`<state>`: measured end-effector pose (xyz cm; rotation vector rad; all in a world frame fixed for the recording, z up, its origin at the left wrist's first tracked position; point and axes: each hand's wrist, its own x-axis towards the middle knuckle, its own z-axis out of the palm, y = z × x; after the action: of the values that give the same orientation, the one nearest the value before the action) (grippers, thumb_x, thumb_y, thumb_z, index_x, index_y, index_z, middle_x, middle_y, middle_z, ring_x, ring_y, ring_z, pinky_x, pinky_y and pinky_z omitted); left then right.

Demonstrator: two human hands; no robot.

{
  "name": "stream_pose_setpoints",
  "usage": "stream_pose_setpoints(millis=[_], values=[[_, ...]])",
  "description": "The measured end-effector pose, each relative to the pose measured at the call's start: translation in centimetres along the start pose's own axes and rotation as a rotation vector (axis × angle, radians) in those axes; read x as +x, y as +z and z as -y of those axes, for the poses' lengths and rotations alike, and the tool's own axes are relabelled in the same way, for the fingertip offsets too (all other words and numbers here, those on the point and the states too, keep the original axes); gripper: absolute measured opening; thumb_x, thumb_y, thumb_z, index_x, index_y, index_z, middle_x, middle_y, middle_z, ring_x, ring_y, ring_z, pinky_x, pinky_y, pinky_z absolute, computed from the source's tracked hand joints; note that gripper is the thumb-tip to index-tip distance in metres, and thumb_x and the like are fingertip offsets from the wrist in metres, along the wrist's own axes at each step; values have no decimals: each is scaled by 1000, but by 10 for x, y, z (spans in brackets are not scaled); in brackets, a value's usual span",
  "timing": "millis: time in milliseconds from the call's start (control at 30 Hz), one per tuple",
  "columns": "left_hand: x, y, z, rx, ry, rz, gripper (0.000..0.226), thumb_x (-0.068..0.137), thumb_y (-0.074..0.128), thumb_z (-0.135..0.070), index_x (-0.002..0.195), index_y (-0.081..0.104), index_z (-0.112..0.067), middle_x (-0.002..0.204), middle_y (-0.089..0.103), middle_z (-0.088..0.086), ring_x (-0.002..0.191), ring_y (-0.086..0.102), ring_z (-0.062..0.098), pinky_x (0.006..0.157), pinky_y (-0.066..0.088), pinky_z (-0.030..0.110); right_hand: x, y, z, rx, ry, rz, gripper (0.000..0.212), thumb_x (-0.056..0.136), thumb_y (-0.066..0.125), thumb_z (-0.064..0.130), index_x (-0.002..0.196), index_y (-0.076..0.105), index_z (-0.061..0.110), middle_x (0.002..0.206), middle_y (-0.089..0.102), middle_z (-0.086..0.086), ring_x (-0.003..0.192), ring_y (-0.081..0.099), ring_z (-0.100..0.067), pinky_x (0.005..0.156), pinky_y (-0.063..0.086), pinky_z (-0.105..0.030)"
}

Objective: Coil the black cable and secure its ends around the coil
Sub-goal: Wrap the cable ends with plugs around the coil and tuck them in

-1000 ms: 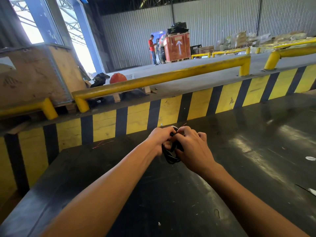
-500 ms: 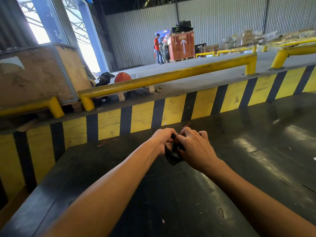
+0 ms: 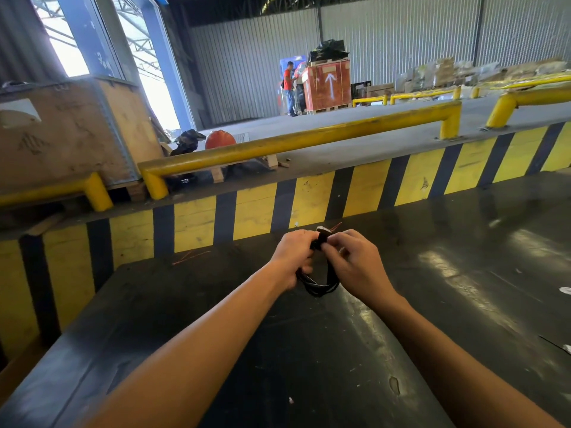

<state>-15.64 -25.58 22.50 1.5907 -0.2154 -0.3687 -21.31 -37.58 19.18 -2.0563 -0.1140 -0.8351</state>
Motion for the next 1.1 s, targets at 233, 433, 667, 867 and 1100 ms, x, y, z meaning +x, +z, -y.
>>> stream_pose_setpoints(millis=[233, 433, 667, 867, 1100], values=[[-6, 3, 22, 189, 364, -27, 33, 99, 43, -39, 88, 56, -10, 59, 46, -1, 46, 41, 8, 41, 33, 23, -3, 6, -7, 428, 343, -54, 14, 88, 58, 26, 87, 71, 20, 85, 70, -6, 80, 68, -21, 68, 57, -36], [-10, 2, 31, 313, 480, -27, 30, 100, 42, -33, 80, 56, -16, 61, 50, -1, 47, 45, 5, 44, 36, 21, -12, 15, -14, 478, 376, -82, 14, 88, 58, 22, 81, 66, 12, 75, 66, -6, 68, 61, -18, 58, 50, -30], [-16, 7, 38, 328, 518, 42, 31, 101, 41, -31, 80, 62, -19, 56, 54, -8, 46, 50, 2, 41, 39, 14, -15, 7, -15, 530, 295, -58, 10, 84, 67, 19, 91, 59, 18, 79, 67, -2, 69, 66, -8, 60, 55, -19], [-16, 5, 48, 217, 256, 81, 43, 97, 45, -43, 94, 60, -4, 61, 50, -2, 44, 45, 4, 42, 38, 20, -21, 2, -23, 327, 185, -137, 19, 75, 77, 18, 84, 61, 24, 71, 69, -2, 70, 69, -17, 64, 57, -30], [-26, -18, 67, 76, 7, 254, 40, 84, 70, -18, 120, 53, -8, 91, 64, 5, 77, 61, 16, 76, 52, 34, -32, 2, -41, 510, 337, -155, 19, 74, 78, 19, 85, 63, 21, 70, 71, -2, 67, 68, -15, 62, 54, -29]])
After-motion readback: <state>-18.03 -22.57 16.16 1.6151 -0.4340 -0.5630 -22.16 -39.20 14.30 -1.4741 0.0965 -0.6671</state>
